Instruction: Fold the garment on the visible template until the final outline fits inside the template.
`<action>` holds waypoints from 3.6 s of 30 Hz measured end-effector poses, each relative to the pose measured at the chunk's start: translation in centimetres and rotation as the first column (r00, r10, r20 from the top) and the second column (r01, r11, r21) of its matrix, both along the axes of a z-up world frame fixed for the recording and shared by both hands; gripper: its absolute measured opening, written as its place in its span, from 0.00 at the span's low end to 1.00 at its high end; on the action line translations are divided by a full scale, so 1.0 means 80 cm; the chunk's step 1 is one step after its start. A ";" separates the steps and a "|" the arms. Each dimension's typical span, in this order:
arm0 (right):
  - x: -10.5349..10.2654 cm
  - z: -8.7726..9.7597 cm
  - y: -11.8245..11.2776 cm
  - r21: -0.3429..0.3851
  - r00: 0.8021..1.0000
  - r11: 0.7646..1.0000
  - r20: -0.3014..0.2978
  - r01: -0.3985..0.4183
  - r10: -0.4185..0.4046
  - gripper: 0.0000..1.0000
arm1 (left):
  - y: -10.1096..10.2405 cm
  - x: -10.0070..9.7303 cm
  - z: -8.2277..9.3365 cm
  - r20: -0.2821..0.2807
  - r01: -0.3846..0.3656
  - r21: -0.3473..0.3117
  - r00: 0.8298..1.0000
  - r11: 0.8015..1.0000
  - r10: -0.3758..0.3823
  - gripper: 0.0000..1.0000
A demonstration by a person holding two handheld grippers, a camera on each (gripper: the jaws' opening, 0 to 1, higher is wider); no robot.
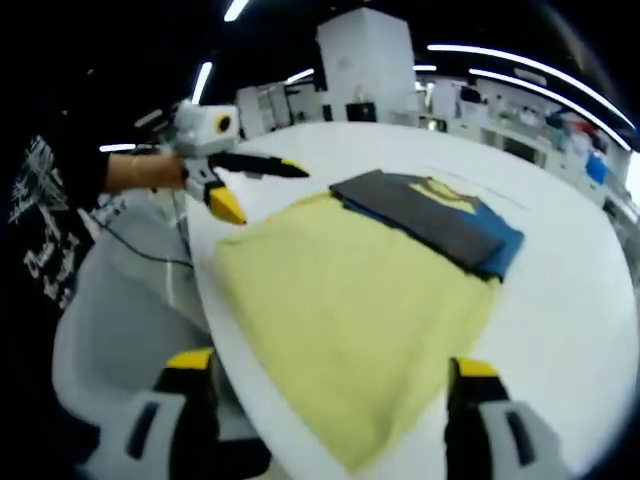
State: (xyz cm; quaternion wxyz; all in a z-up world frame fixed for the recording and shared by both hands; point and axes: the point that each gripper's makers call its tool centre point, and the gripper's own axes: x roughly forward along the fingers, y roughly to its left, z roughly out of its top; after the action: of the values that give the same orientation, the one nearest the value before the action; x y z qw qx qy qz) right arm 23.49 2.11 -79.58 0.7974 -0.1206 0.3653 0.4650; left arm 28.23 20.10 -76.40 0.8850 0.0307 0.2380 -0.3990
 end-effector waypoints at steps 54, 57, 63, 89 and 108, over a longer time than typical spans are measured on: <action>-0.022 -0.067 -0.050 -0.301 0.977 0.933 0.018 -0.195 0.211 0.42 | 0.078 -0.115 -0.095 -0.123 0.167 0.331 0.983 0.929 -0.133 0.39; -0.022 -0.066 -0.049 -0.288 0.977 0.937 0.015 -0.199 0.212 0.39 | 0.082 -0.108 -0.093 -0.124 0.146 0.334 0.986 0.931 -0.110 0.35; -0.017 -0.068 -0.048 -0.270 0.979 0.943 0.008 -0.194 0.204 0.27 | 0.088 -0.099 -0.088 -0.129 0.136 0.340 0.987 0.930 -0.097 0.27; 0.000 -0.060 -0.050 -0.224 0.990 0.965 0.000 -0.137 0.140 0.00 | 0.092 -0.088 -0.097 -0.119 0.109 0.387 0.991 0.916 -0.068 0.00; -0.024 -0.035 -0.055 -0.172 0.996 0.982 0.000 -0.084 0.085 0.00 | 0.090 -0.109 -0.070 -0.107 0.076 0.352 0.993 0.933 -0.040 0.00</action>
State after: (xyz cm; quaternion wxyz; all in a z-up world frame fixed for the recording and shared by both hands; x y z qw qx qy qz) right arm 21.54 -2.30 -82.40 0.7650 -0.2057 0.3957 0.4647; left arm 19.49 27.31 -82.00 0.8399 0.1779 0.3482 -0.3764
